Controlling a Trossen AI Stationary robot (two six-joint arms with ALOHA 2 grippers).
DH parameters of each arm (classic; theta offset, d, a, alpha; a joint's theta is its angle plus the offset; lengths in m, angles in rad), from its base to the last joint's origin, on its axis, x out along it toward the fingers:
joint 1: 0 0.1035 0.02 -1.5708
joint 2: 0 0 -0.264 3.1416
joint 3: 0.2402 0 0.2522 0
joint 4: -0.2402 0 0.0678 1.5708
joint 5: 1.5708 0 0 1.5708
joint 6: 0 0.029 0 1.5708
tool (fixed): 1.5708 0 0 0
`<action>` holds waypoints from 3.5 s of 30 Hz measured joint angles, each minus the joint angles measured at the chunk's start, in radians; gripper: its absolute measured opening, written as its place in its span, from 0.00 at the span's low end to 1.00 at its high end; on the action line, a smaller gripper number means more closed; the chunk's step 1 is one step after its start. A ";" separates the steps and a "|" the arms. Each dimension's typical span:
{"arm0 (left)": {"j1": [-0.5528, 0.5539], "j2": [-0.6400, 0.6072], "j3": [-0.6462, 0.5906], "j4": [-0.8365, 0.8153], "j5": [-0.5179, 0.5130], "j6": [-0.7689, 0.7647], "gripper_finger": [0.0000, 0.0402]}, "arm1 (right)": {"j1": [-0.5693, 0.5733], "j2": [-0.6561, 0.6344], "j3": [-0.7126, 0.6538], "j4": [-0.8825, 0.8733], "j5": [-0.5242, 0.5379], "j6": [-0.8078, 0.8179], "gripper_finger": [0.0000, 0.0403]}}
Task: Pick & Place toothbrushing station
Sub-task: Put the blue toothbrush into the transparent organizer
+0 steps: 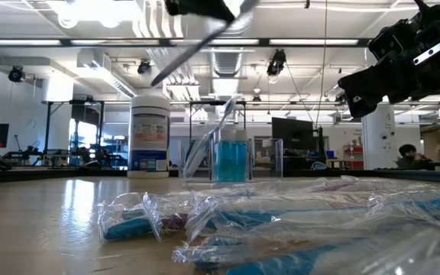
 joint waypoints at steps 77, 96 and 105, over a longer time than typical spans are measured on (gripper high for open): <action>0.461 0.144 -0.791 1.437 0.181 -0.164 0.22 | 0.000 0.000 0.000 0.051 0.000 0.002 0.03; 0.236 -0.310 -0.672 0.787 0.245 -0.150 0.43 | 0.000 -0.001 0.000 0.034 0.000 -0.005 0.03; 0.017 -0.217 -0.566 0.594 0.255 -0.339 0.36 | 0.000 0.000 0.000 0.036 0.000 0.011 0.03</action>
